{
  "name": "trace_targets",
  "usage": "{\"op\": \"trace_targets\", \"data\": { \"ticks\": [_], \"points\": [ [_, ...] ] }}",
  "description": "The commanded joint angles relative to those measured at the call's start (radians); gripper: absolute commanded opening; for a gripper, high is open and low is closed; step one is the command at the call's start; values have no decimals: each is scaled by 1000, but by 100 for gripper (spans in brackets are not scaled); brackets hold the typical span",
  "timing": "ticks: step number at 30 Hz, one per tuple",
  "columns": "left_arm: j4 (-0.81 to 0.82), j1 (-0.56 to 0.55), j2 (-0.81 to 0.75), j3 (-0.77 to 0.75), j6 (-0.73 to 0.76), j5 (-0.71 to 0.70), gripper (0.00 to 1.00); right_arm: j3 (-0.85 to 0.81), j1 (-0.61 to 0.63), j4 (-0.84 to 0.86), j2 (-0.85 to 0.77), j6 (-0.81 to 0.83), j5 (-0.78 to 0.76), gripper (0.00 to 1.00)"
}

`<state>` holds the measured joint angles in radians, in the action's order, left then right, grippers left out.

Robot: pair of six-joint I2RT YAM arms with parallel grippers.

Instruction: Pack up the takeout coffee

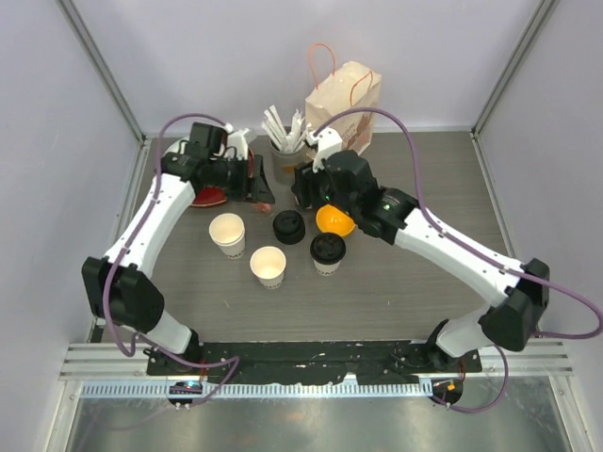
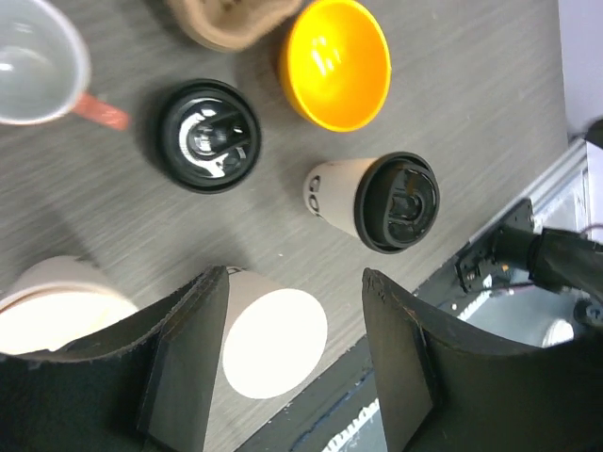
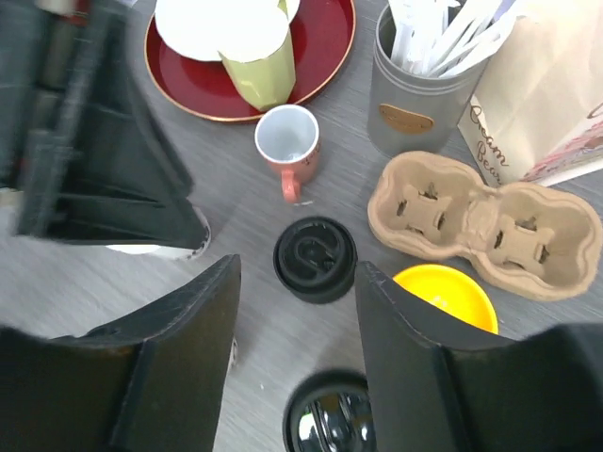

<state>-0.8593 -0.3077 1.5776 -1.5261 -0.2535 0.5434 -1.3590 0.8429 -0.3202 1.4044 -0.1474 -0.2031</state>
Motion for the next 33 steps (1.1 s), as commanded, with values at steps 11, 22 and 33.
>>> {"op": "trace_targets", "data": {
  "ticks": [11,22,33],
  "points": [
    [49,220,-209,107,66,-26,63,-336,-11,-146,566,-169,-190,54],
    [60,236,-191,126,73,21,63,-362,-2,-181,637,-178,-191,35],
    [66,245,-188,119,63,36,63,-295,1,-195,616,-173,-182,33]
  ]
}}
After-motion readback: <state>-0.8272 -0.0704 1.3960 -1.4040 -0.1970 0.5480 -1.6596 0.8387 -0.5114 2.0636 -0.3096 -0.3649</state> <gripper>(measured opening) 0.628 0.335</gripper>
